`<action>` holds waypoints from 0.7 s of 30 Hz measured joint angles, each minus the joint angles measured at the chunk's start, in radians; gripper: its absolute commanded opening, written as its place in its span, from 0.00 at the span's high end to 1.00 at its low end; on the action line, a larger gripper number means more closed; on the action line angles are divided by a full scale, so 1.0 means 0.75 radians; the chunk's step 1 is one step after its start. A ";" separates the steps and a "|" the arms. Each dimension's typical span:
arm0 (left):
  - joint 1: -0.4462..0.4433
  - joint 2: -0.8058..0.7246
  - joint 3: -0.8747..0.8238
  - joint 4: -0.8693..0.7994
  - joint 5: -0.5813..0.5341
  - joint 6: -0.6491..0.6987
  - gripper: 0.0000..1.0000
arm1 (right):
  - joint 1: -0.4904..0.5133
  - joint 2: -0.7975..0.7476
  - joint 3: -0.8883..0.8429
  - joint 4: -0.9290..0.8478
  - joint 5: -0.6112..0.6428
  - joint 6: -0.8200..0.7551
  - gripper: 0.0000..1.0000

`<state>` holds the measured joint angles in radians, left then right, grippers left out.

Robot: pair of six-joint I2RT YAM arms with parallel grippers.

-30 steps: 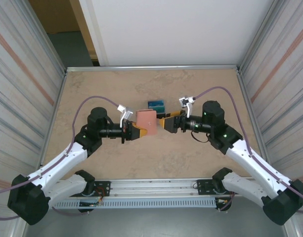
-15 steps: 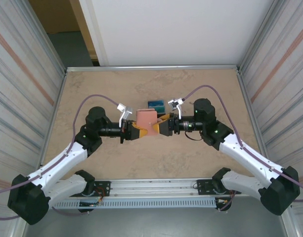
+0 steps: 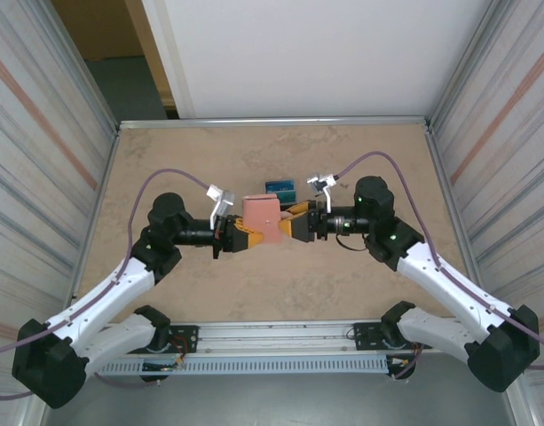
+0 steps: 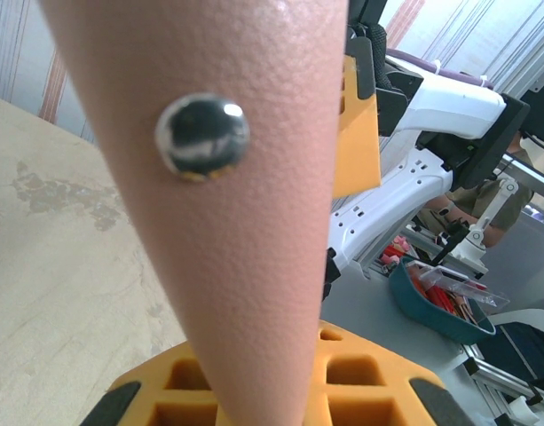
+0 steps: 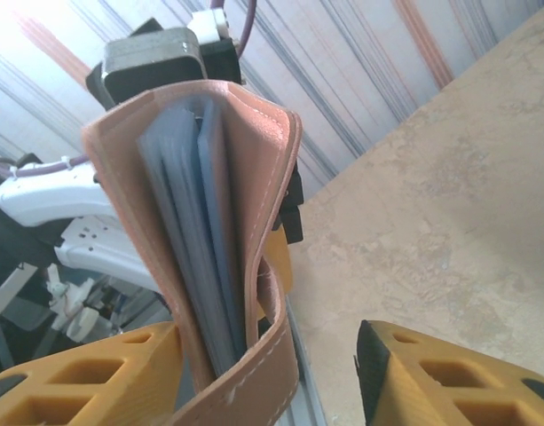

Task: Take the credit cards out of the card holder

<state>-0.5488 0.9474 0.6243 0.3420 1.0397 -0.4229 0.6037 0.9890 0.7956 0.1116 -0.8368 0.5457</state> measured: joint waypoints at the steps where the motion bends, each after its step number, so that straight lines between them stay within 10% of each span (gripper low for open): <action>1: 0.000 0.000 0.000 0.000 0.001 0.000 1.00 | -0.008 -0.014 -0.003 0.000 0.002 0.000 0.48; 21: -0.016 0.020 0.000 0.011 0.021 0.000 1.00 | -0.028 -0.004 -0.004 0.051 0.001 0.030 0.53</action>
<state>-0.5610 0.9623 0.6243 0.3504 1.0554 -0.4229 0.5827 0.9859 0.7925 0.1501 -0.8360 0.5682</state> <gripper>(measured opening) 0.134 0.477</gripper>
